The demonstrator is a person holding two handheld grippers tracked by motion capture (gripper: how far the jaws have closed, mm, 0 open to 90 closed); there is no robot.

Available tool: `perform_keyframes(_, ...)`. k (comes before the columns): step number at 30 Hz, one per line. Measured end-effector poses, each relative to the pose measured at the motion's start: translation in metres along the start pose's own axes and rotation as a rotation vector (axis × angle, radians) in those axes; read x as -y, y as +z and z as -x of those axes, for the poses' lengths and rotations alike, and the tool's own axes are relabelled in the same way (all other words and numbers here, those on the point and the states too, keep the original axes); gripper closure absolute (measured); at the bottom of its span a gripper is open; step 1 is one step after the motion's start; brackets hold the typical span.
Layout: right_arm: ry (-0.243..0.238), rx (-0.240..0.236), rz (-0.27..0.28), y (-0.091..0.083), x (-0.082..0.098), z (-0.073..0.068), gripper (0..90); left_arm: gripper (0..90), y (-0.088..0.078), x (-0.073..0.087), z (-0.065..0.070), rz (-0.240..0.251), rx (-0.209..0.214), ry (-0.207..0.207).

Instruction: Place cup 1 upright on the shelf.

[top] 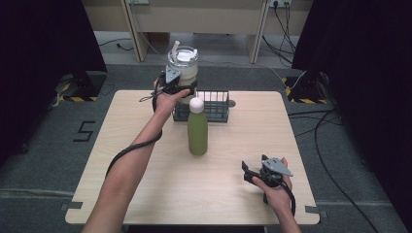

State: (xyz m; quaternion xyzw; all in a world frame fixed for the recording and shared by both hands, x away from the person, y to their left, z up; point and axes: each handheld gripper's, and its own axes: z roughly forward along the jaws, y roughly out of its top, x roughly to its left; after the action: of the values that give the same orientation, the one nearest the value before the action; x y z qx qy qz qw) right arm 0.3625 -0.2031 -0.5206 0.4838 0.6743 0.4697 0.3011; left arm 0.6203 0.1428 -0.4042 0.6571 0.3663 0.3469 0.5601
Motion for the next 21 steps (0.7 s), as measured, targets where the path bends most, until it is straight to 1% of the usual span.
perform_keyframes(1, -0.006, -0.002, 0.001, 0.0, 0.0, 0.0, 15.3, 10.0, 0.001, 0.0, 0.0, -0.003, -0.002, 0.001)
perform_keyframes(4, -0.004, 0.0, 0.0, 0.0, 0.001, 0.0, 15.3, 10.0, 0.003, 0.002, -0.001, -0.007, -0.003, -0.007)
perform_keyframes(6, -0.004, 0.0, 0.0, 0.0, 0.001, 0.0, 15.4, 10.0, 0.004, 0.003, -0.001, -0.013, -0.002, -0.001)
perform_keyframes(8, -0.005, 0.001, 0.0, 0.0, 0.001, 0.0, 15.3, 9.9, 0.005, 0.006, -0.001, -0.013, 0.0, -0.005)
perform_keyframes(9, -0.005, 0.001, 0.0, 0.0, 0.001, 0.0, 15.3, 9.9, 0.006, 0.009, 0.0, -0.021, 0.0, -0.01)
perform_keyframes(12, -0.005, -0.002, 0.001, 0.0, 0.001, 0.0, 15.3, 9.9, 0.007, 0.013, 0.0, -0.033, -0.003, -0.012)
perform_keyframes(14, -0.005, -0.002, 0.0, 0.0, 0.001, 0.0, 15.4, 9.9, 0.008, 0.02, -0.001, -0.045, 0.0, -0.024)
perform_keyframes(21, -0.009, -0.004, 0.0, 0.0, 0.001, -0.001, 15.4, 9.8, 0.01, 0.029, -0.003, -0.067, -0.013, -0.029)
